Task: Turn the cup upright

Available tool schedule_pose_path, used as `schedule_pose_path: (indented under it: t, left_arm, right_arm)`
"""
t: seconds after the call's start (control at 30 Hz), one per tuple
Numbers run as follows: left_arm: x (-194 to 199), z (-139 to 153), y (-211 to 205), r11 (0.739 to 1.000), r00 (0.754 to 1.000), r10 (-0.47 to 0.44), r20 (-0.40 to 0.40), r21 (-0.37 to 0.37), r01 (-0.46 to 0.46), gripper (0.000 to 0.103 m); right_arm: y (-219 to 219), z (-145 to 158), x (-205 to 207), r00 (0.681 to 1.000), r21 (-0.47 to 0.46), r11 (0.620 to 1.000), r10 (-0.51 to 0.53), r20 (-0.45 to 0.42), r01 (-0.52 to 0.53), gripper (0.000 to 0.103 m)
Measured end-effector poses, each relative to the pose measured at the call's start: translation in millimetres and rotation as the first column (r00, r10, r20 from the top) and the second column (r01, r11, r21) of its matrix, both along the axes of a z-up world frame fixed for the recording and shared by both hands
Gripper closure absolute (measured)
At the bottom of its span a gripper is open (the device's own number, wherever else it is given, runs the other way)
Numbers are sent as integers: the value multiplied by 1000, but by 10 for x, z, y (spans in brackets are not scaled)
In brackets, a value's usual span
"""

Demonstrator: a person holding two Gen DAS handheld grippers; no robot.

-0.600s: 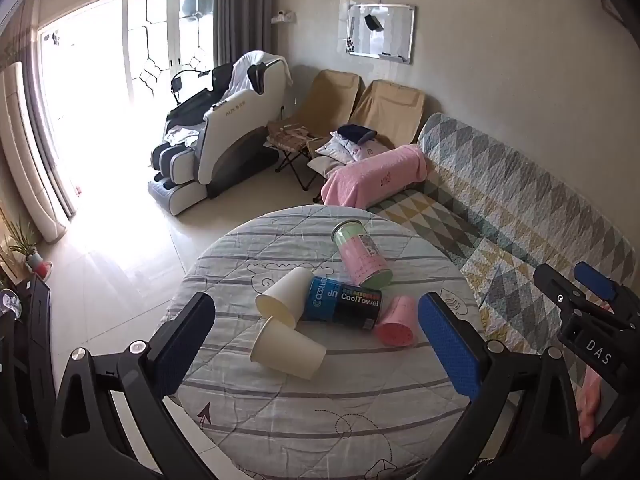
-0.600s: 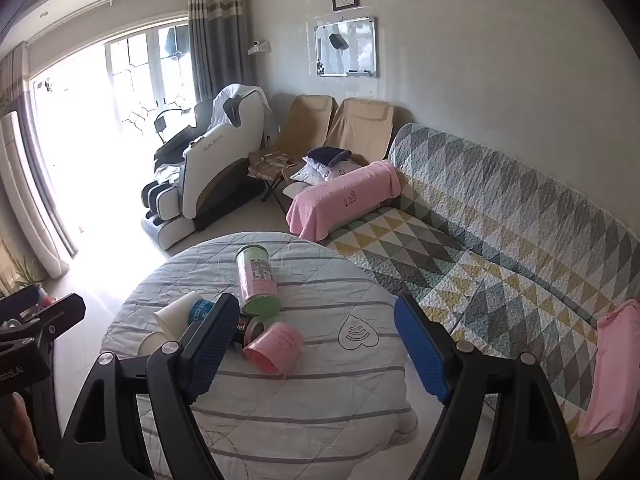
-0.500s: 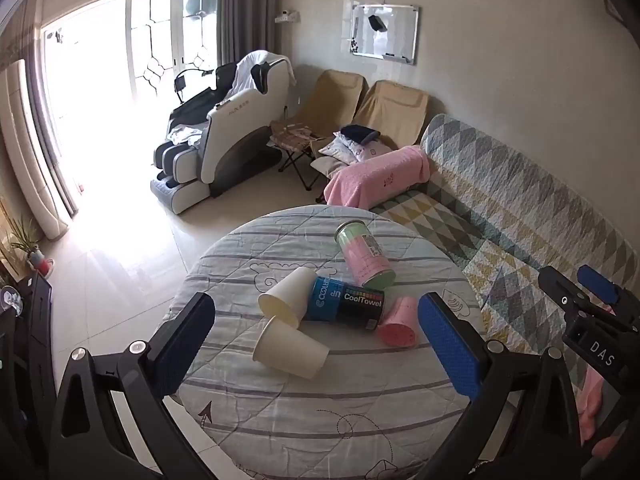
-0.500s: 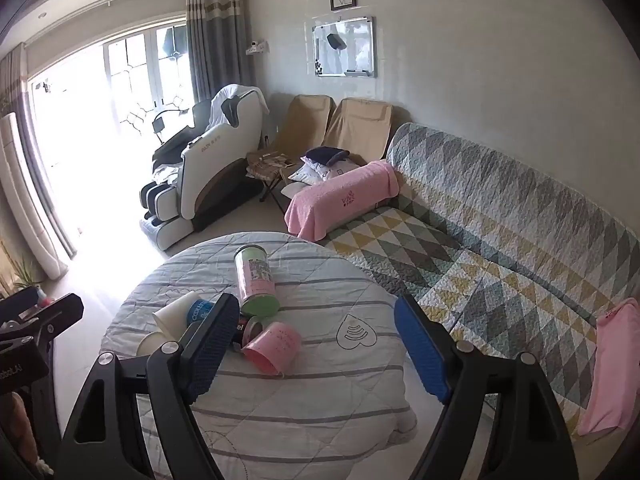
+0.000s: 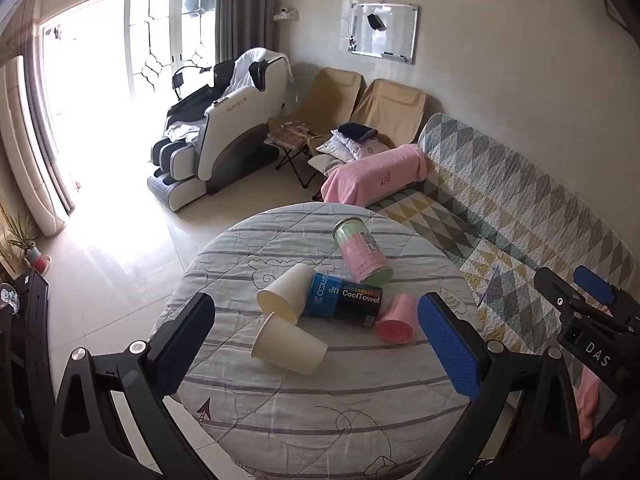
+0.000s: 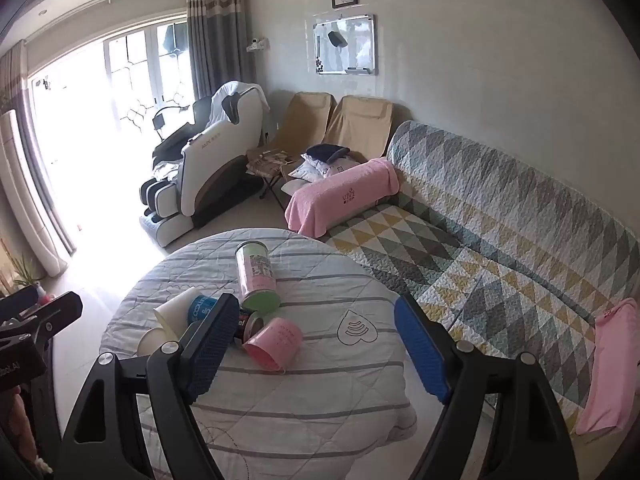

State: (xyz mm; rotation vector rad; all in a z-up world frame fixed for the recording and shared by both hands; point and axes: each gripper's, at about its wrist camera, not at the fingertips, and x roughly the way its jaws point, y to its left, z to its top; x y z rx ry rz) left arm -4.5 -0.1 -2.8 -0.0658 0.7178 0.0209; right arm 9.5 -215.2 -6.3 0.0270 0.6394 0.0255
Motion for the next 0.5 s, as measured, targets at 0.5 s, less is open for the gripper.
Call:
schedule_pose_path:
  t: [0.5]
  left_arm:
    - [68,-4,38,1000,1000,-15,4,10,15,0]
  right_arm:
    - [13,-11,18,1000,-6,1000,-3,-15,3,22]
